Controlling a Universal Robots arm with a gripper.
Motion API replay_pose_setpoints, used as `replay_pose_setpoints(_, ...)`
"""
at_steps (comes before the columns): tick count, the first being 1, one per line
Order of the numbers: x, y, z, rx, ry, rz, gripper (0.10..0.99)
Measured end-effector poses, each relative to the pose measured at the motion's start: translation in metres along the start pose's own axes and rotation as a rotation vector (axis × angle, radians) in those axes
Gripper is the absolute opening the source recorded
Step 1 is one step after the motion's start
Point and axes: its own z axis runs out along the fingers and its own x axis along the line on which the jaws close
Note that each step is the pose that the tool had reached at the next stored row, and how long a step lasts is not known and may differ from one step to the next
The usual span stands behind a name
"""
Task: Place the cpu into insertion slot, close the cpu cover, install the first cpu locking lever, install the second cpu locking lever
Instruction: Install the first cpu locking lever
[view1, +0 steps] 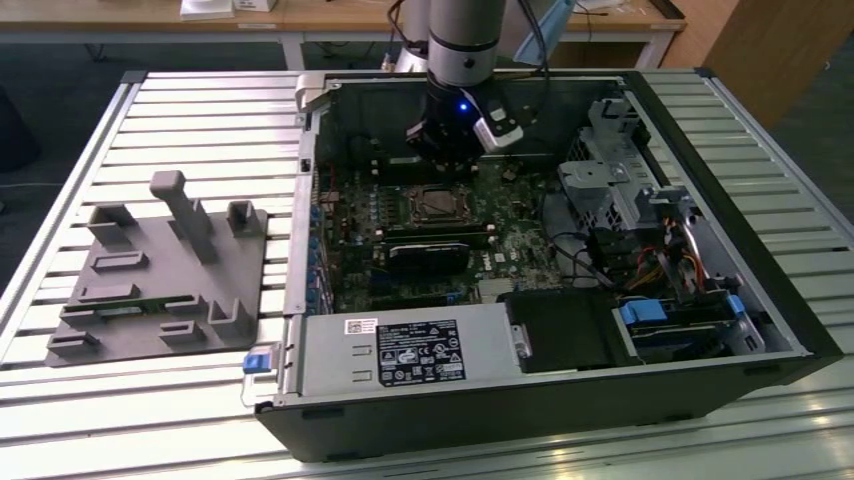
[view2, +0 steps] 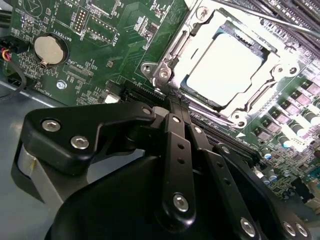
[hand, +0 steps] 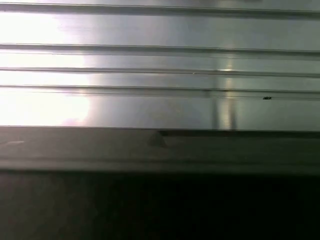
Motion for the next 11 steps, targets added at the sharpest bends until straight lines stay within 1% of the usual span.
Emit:
replay_pose_setpoints(4, -0.0004, 0.0, 0.0014, 0.013, 0.0005, 0.0, 0.106)
replay_pose_setpoints(5, -0.0007, 0.0003, 0.0024, 0.013, -0.0006, 0.0, 0.106)
replay_pose_setpoints(8, -0.0013, 0.0003, 0.0034, 0.018, 0.0002, 0.0, 0.106)
replay_pose_setpoints(11, -0.0019, 0.001, 0.0041, 0.019, 0.0004, 0.0, 0.106)
